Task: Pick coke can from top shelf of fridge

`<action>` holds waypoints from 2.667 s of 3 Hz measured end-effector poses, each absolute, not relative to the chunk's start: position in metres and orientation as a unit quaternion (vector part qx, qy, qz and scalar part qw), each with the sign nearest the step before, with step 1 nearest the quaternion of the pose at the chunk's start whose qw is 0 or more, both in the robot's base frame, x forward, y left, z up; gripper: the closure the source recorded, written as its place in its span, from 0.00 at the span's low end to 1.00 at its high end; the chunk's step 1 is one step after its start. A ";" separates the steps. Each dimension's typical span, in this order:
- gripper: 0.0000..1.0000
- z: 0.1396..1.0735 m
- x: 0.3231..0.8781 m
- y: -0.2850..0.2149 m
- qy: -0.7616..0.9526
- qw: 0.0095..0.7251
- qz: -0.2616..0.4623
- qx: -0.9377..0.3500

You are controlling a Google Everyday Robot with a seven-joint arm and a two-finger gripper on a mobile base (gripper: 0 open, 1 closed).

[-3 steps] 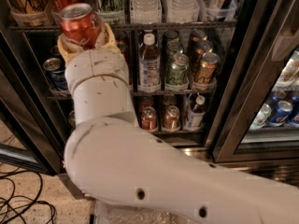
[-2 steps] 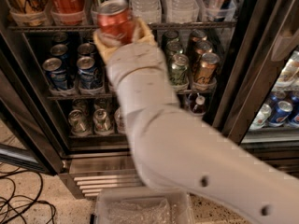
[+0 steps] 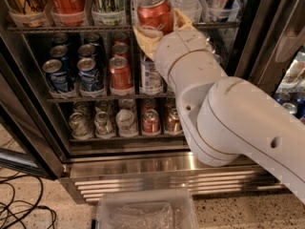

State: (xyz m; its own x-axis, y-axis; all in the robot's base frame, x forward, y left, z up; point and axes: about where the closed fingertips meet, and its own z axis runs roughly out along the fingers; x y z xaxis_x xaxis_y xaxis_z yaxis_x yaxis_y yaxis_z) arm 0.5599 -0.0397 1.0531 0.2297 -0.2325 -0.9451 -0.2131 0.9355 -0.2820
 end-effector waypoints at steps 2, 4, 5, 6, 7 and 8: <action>1.00 1.054 0.560 -0.035 0.619 0.761 0.019 -0.193; 1.00 1.073 0.569 -0.033 0.622 0.739 0.080 -0.246; 1.00 1.070 0.568 -0.039 0.625 0.733 0.106 -0.246; 1.00 1.070 0.568 -0.039 0.625 0.733 0.106 -0.247; 1.00 1.064 0.563 -0.016 0.615 0.726 0.149 -0.270; 1.00 1.053 0.546 0.033 0.607 0.692 0.227 -0.318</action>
Offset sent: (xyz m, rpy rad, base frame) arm -0.0168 0.0260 0.0112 0.1192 0.1274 0.6096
